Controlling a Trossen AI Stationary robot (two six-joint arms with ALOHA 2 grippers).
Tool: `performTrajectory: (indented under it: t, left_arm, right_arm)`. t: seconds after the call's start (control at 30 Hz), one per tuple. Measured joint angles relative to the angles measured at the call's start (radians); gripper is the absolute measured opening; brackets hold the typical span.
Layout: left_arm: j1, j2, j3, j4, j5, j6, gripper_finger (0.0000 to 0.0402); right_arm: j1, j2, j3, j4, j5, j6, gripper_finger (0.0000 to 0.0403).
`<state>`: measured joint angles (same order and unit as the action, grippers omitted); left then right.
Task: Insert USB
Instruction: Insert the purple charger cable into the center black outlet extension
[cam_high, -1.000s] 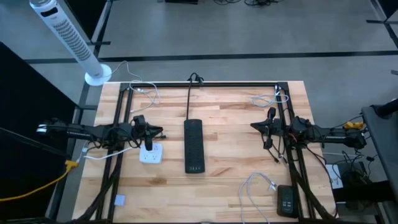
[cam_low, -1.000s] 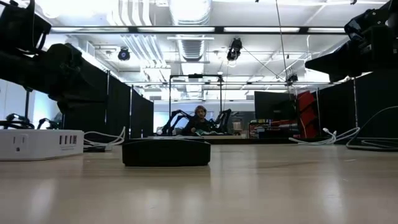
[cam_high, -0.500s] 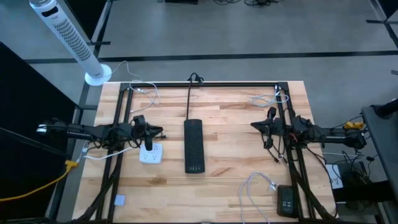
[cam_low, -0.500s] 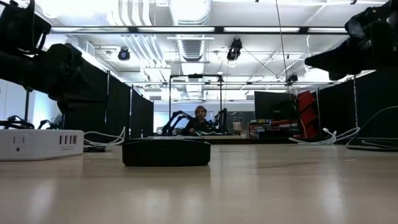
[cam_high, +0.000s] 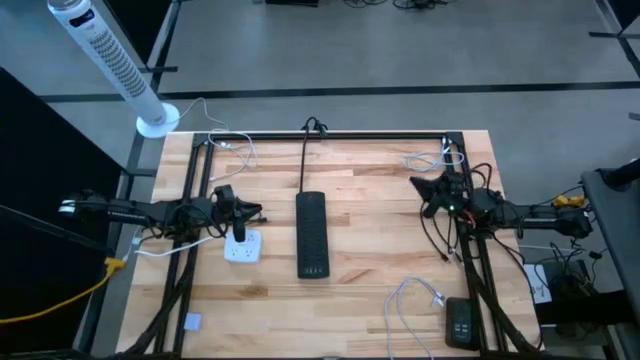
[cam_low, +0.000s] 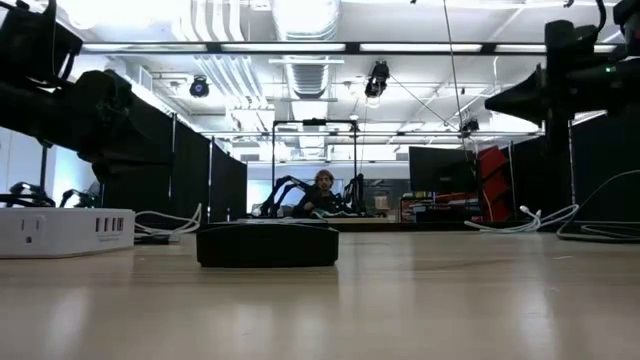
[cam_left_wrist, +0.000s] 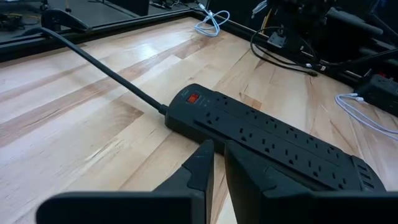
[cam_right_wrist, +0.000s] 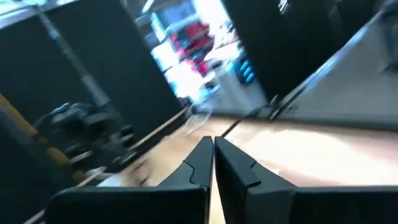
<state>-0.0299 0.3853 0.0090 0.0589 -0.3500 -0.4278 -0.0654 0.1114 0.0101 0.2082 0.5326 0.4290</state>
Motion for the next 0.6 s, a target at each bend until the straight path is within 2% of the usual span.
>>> performTrajectory:
  t: [0.03,0.1,0.27,0.33,0.4,0.5,0.6]
  left_arm:
    - [0.000,0.000,0.000,0.000,0.000,0.000,0.0027]
    - [0.000,0.000,0.000,0.000,0.000,0.000,0.0027]
    - [0.000,0.002,0.000,0.000,0.000,0.025,0.0027]
    - [0.000,0.002,0.000,0.000,0.000,0.106,0.0027]
    - [0.000,0.001,0.000,0.000,0.000,0.193,0.0027]
    - [0.000,0.002,0.000,0.000,0.000,0.268,0.0027]
    - [0.000,0.002,0.000,0.000,0.000,0.277,0.0027]
  right_arm:
    - [0.000,0.005,0.000,0.037,0.038,-0.013,0.0000]
    - [-0.001,0.011,0.000,0.103,0.013,-0.043,0.0000]
    - [0.000,0.052,0.000,0.373,-0.397,-0.259,0.0000]
    - [0.000,0.082,0.000,0.504,-0.550,-0.343,0.0000]
    - [0.002,0.117,0.001,0.579,-0.650,-0.386,0.0000]
    - [0.002,0.170,0.001,0.578,-0.671,-0.396,0.0006]
    - [0.004,0.251,0.029,0.545,-0.672,-0.391,0.0032]
